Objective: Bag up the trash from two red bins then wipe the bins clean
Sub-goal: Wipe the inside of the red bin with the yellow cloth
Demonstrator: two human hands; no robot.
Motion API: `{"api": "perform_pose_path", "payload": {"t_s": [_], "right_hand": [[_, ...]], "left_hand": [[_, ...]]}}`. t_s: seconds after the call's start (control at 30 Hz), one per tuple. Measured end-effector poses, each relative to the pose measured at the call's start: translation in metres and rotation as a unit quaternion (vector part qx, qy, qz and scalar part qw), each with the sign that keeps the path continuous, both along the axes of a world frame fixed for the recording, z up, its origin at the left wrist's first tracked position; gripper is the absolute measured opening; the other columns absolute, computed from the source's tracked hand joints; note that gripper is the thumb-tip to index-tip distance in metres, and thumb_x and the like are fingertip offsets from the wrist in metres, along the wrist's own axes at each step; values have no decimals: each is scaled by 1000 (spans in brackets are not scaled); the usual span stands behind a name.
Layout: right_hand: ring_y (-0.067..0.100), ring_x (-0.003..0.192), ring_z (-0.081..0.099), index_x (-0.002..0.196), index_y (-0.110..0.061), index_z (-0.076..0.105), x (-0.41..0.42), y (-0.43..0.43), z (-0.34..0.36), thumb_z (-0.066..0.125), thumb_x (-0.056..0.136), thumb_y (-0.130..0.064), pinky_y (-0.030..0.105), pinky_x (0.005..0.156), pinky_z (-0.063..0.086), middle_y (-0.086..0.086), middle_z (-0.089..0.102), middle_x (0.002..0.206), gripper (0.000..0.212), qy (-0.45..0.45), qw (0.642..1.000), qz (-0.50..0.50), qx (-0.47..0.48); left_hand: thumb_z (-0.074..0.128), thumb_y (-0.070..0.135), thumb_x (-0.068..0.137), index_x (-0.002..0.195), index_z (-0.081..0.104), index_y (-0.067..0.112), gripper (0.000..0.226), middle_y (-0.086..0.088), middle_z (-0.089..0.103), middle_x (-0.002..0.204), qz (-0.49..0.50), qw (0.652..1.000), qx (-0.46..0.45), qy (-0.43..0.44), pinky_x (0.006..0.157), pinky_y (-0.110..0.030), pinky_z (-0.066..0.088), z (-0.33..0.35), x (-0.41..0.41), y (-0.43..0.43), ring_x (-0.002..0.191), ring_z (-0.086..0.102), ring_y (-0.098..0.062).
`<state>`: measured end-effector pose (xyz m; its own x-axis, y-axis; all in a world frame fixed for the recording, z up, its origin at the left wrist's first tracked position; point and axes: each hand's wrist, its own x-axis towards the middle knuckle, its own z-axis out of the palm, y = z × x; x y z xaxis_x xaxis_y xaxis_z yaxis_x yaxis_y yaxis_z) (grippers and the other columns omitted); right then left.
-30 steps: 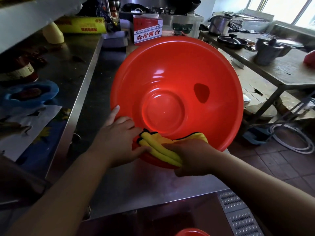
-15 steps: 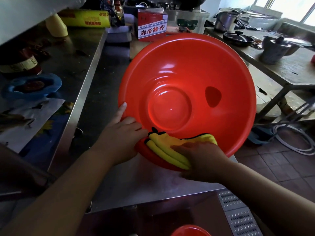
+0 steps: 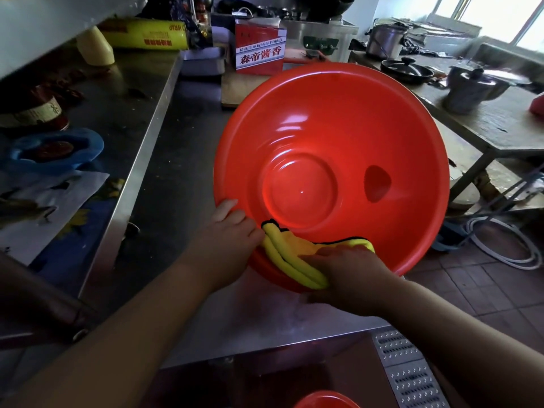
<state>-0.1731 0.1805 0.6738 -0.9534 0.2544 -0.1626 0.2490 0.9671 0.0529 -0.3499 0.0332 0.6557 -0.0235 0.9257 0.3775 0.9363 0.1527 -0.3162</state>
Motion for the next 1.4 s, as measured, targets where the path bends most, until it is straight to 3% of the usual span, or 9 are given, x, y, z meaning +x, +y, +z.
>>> {"api": "perform_pose_path", "payload": {"t_s": [0.2,0.3,0.47,0.6,0.7,1.03,1.17,1.27,1.4], "right_hand": [[11,113,54,119,-21,61,13,25,23,62,87,-41,29,95,39,-5,60,123,37,-86,984,6,-159],[11,127,45,130,-22,54,4,22,26,61,84,-55,28,105,33,-8,45,143,57,-118,983,15,-137],[18,92,50,115,-21,43,-24,2,10,35,83,-75,35,81,36,-2,55,110,64,-171,970,-41,-168],[27,137,34,150,-26,10,-40,12,-29,23,92,-68,43,108,28,6,26,156,74,-210,958,-59,-184],[28,145,18,150,-38,-9,-50,34,-64,19,92,-69,50,115,18,1,6,161,71,-210,961,-83,-158],[28,147,7,151,-40,-2,-97,75,-98,14,93,-66,52,117,7,-4,4,161,65,-209,954,-158,-149],[11,147,3,148,-45,-7,-93,71,-91,-3,65,-85,46,118,2,-19,-2,158,93,-196,956,-133,-176],[18,147,8,150,-39,-5,-88,63,-77,14,89,-60,51,117,6,-9,5,160,67,-207,959,-145,-130],[27,140,31,152,-25,-5,-82,31,-40,18,104,-38,39,111,23,5,12,160,55,-220,947,-157,-174]], "left_hand": [[38,21,68,75,67,24,30,0,58,76,-16,999,-51,1,82,-39,33,-6,-3,-2,69,53,-26],[39,23,67,69,67,23,28,0,58,75,-11,997,-70,5,80,-39,32,-5,0,0,69,53,-25],[52,18,55,68,67,22,20,6,63,70,-11,994,-112,-10,87,-42,38,-2,-5,0,67,60,-25],[59,17,52,72,69,23,23,6,66,69,-24,989,-143,3,88,-37,30,-4,-8,-3,70,62,-24],[45,17,59,65,68,21,24,3,64,65,-53,991,-126,1,88,-37,31,1,-9,-4,66,62,-24],[65,15,52,62,72,26,17,5,61,62,-61,987,-146,3,79,-44,48,11,-6,4,64,60,-23],[54,13,57,57,69,23,18,5,59,60,-67,989,-131,1,77,-41,47,15,-5,7,61,58,-23],[61,15,54,54,68,23,11,5,58,57,-68,989,-133,16,80,-39,42,17,-4,10,59,56,-22],[29,16,63,52,66,22,39,5,54,53,-61,990,-124,8,76,-40,42,17,-3,10,56,53,-22]]}}
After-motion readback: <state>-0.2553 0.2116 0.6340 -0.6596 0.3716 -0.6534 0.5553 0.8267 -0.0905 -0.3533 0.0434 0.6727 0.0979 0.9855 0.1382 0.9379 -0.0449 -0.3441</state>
